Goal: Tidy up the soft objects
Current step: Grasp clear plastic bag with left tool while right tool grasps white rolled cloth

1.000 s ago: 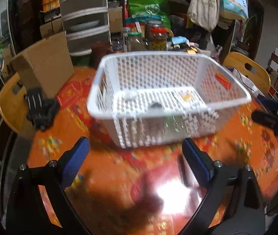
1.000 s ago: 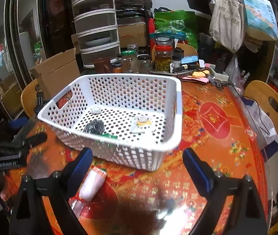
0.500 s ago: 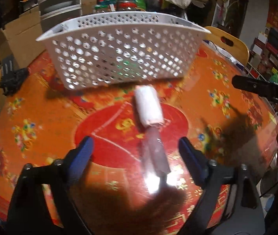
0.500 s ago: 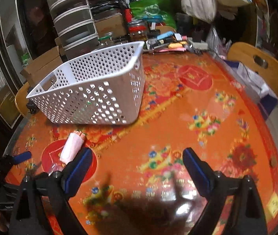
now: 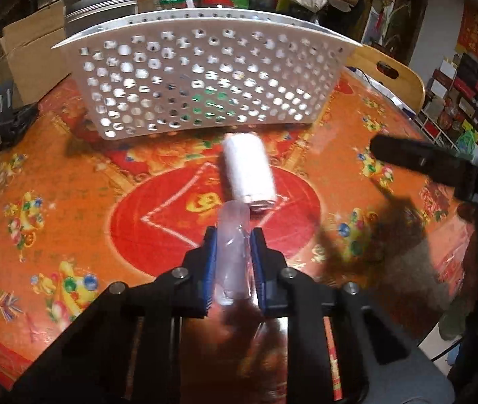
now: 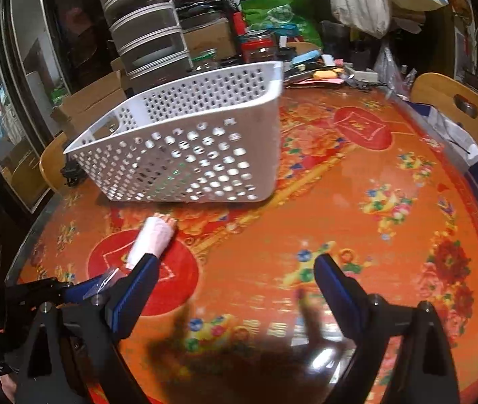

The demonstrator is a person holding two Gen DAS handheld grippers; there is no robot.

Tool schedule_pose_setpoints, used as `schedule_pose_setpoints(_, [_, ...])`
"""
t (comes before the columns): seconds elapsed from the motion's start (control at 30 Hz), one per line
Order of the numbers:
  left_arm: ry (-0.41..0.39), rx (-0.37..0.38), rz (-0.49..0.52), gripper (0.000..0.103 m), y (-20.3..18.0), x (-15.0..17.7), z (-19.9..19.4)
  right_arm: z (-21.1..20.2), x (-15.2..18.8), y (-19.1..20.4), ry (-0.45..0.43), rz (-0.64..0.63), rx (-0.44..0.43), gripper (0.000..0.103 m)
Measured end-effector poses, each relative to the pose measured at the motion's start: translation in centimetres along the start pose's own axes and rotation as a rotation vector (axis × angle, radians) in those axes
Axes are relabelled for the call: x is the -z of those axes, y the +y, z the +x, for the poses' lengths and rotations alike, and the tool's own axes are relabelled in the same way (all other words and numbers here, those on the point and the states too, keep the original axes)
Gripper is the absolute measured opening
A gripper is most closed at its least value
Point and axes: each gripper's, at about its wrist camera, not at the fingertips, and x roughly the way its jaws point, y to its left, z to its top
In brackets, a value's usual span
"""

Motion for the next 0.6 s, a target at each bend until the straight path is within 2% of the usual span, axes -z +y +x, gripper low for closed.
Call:
schedule_pose_setpoints(0.13, [-0.024,-0.023,-0.046,0.017,2.7,-0.2,-0.7,2.1,0.2,2.2,0.044,-0.022,-0.040,0.093])
schedule_pose_setpoints(0.3, [-0.048,-0.049,-0.106,0.017,6.3,-0.6,-1.4,4.5,0.3,5.8,0.071,-0.090,-0.045,0.089])
schedule_pose_setpoints(0.53, [-0.060,-0.054,-0.141,0.017,8.8,-0.5,-1.7,7.4,-0.2,9.2,0.114,-0.148,-0.013,0.062])
schedule_pose_setpoints(0.6, [-0.076,-0.053,-0.157,0.017,9.5,-0.4,-2.2,7.9,-0.3,9.6,0.123,-0.162,0.000,0.059])
